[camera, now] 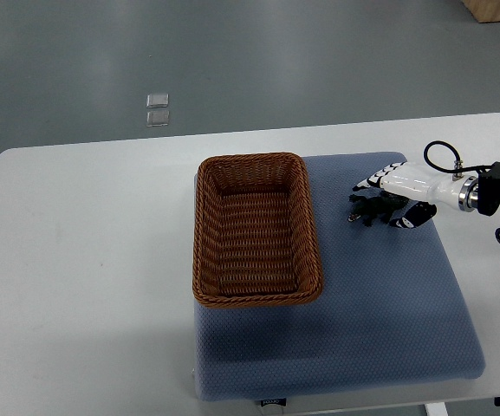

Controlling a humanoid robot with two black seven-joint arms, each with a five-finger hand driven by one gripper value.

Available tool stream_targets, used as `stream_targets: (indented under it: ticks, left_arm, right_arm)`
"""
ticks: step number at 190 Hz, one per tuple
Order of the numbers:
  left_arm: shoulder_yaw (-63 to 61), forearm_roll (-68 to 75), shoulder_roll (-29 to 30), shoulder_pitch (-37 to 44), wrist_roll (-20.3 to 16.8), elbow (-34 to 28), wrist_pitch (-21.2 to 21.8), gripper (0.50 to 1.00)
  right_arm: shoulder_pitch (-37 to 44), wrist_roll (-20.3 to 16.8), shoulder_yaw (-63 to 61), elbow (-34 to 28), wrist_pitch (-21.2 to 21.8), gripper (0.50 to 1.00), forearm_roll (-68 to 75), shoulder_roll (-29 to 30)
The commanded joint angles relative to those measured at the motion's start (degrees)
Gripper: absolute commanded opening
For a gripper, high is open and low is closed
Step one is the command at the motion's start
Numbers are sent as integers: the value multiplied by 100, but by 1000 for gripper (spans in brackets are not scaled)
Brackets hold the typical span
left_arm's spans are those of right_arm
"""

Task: Place crocodile in brown basket with right hand
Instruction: 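Close the right hand's fingers around the crocodile's body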

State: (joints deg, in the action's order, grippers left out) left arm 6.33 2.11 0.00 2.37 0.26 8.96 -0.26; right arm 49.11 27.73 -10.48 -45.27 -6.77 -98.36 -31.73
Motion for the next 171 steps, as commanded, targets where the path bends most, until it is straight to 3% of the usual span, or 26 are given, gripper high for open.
stream_targets:
  ticks: [1,94,171]
  left_arm:
    - [0,0,0,0,0,0,0,1000]
    - [0,0,0,0,0,0,0,1000]
    - [0,0,0,0,0,0,0,1000]
  right_arm:
    - [29,4,2,35,0,856,-25,0]
    - [47,13,239,62,-176,829,-78,26]
    - [47,13,239,53,-176,746,-78,26]
